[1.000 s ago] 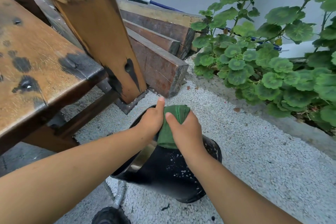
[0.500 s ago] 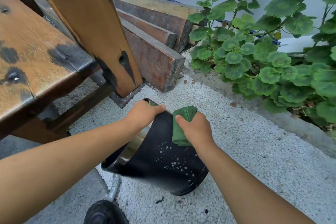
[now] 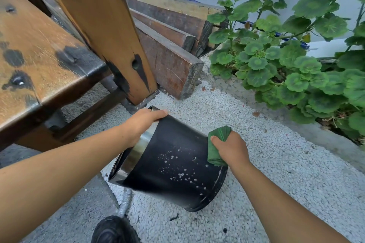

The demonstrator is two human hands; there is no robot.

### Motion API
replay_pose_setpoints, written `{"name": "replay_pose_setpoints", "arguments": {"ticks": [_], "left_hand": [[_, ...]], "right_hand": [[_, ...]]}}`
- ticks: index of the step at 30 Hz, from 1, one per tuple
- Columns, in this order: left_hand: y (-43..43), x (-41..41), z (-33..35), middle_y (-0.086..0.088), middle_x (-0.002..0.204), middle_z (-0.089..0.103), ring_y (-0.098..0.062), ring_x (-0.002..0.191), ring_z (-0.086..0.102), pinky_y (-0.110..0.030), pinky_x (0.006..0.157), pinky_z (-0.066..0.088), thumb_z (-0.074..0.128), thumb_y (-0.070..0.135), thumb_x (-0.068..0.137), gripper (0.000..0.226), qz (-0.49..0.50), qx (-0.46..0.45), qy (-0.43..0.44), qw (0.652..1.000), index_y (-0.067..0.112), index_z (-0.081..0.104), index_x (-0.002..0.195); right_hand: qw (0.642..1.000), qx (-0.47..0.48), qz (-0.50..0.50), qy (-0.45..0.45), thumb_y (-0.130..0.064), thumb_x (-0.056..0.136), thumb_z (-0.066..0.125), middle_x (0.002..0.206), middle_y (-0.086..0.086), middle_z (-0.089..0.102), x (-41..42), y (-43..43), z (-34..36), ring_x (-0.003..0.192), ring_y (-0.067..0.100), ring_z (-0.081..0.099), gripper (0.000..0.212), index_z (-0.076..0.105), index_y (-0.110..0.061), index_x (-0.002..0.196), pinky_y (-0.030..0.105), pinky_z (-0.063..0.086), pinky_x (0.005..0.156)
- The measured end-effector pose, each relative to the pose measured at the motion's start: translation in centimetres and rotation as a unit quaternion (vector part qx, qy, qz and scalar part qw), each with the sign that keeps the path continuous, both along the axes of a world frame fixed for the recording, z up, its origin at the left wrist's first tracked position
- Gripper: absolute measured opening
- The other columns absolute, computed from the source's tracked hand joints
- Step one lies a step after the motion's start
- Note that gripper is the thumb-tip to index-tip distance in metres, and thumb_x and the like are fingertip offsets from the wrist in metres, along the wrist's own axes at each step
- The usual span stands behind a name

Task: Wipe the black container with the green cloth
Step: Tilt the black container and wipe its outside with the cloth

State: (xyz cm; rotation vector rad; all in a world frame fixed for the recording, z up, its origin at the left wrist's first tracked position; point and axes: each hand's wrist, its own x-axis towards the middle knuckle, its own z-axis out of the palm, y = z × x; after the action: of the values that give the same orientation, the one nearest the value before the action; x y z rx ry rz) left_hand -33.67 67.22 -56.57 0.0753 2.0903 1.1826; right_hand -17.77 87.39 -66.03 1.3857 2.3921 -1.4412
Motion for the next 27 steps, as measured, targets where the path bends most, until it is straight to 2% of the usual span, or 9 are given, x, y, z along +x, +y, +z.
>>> {"name": "replay_pose_setpoints", "arguments": {"ticks": [2, 6, 8, 10, 12, 15, 19, 23, 27], "left_hand": [[-1.1, 0.0, -0.1, 0.002, 0.145, 0.055, -0.023, 0.139, 0.045, -0.044, 0.121, 0.026, 0.074, 0.056, 0.078, 0.077, -0.019, 0.013, -0.042, 0.999, 0.013, 0.054, 0.139], [-2.7, 0.2, -0.2, -0.006, 0.153, 0.048, -0.029, 0.142, 0.043, -0.049, 0.121, 0.026, 0.078, 0.062, 0.062, 0.106, -0.05, 0.005, -0.047, 0.998, 0.014, 0.041, 0.149], [-3.5, 0.1, -0.4, -0.008, 0.149, 0.053, -0.029, 0.138, 0.048, -0.05, 0.12, 0.028, 0.076, 0.06, 0.069, 0.097, -0.034, 0.011, -0.041, 0.999, 0.012, 0.045, 0.147], [-4.2, -0.2, -0.4, -0.006, 0.127, 0.072, -0.025, 0.12, 0.065, -0.049, 0.117, 0.035, 0.071, 0.052, 0.083, 0.062, -0.025, 0.014, -0.03, 0.999, 0.01, 0.065, 0.128], [-4.7, -0.3, -0.3, -0.002, 0.105, 0.08, -0.02, 0.104, 0.073, -0.046, 0.115, 0.038, 0.064, 0.046, 0.092, 0.04, -0.013, 0.005, -0.019, 1.0, 0.011, 0.075, 0.108], [-4.8, -0.2, -0.1, 0.0, 0.101, 0.08, -0.021, 0.11, 0.068, -0.044, 0.118, 0.032, 0.061, 0.046, 0.095, 0.04, 0.018, -0.012, -0.024, 0.999, 0.011, 0.076, 0.105], [-3.5, 0.0, 0.6, -0.006, 0.118, 0.076, -0.025, 0.112, 0.068, -0.046, 0.114, 0.039, 0.062, 0.046, 0.094, 0.04, 0.053, -0.013, -0.059, 0.997, 0.012, 0.075, 0.108], [-2.5, -0.1, 0.0, -0.008, 0.155, 0.046, -0.03, 0.145, 0.037, -0.053, 0.122, 0.021, 0.062, 0.052, 0.092, 0.06, 0.11, -0.012, -0.077, 0.991, 0.011, 0.059, 0.136], [-2.1, 0.4, -1.2, -0.005, 0.165, 0.026, -0.028, 0.152, 0.02, -0.05, 0.121, 0.011, 0.054, 0.056, 0.096, 0.074, 0.128, -0.013, -0.05, 0.99, 0.011, 0.038, 0.152]], "right_hand": [[1.0, 0.005, -0.015, 0.005, -0.045, 0.089, 0.071, 0.084, 0.001, 0.065, 0.2, 0.2, -0.3, 0.071, 0.018, 0.06, 0.032, 0.064, -0.015, 0.094, 0.03, 0.043, 0.06], [0.988, -0.079, -0.109, 0.072, -0.04, 0.088, 0.073, 0.088, 0.004, 0.069, 0.4, 0.7, -0.4, 0.084, 0.027, 0.068, 0.023, 0.065, -0.019, 0.088, 0.037, 0.056, 0.073], [0.961, -0.186, -0.172, 0.113, -0.035, 0.088, 0.075, 0.097, 0.012, 0.072, 0.7, 0.4, -0.2, 0.09, 0.033, 0.071, 0.02, 0.066, -0.017, 0.09, 0.048, 0.06, 0.086], [0.929, -0.275, -0.207, 0.132, -0.031, 0.089, 0.076, 0.103, 0.017, 0.073, 1.1, -0.5, 0.0, 0.094, 0.037, 0.072, 0.022, 0.068, -0.012, 0.098, 0.055, 0.06, 0.089], [0.91, -0.322, -0.223, 0.131, -0.03, 0.09, 0.076, 0.103, 0.018, 0.074, 1.6, -1.7, 0.0, 0.093, 0.037, 0.073, 0.024, 0.068, -0.01, 0.102, 0.053, 0.062, 0.084], [0.899, -0.347, -0.226, 0.142, -0.029, 0.09, 0.077, 0.102, 0.018, 0.075, 1.6, -2.8, 0.4, 0.092, 0.036, 0.074, 0.025, 0.07, -0.009, 0.103, 0.046, 0.063, 0.078], [0.885, -0.361, -0.243, 0.164, -0.028, 0.09, 0.078, 0.104, 0.019, 0.073, 1.0, -1.6, 1.1, 0.093, 0.037, 0.073, 0.026, 0.065, -0.01, 0.105, 0.043, 0.062, 0.072], [0.882, -0.351, -0.263, 0.171, -0.029, 0.09, 0.078, 0.105, 0.017, 0.072, 0.6, -0.5, 1.1, 0.092, 0.035, 0.073, 0.026, 0.063, -0.012, 0.103, 0.038, 0.062, 0.065], [0.892, -0.338, -0.256, 0.159, -0.028, 0.09, 0.077, 0.104, 0.018, 0.072, 0.3, -0.2, 0.6, 0.092, 0.037, 0.073, 0.024, 0.064, -0.011, 0.101, 0.038, 0.062, 0.065]]}}
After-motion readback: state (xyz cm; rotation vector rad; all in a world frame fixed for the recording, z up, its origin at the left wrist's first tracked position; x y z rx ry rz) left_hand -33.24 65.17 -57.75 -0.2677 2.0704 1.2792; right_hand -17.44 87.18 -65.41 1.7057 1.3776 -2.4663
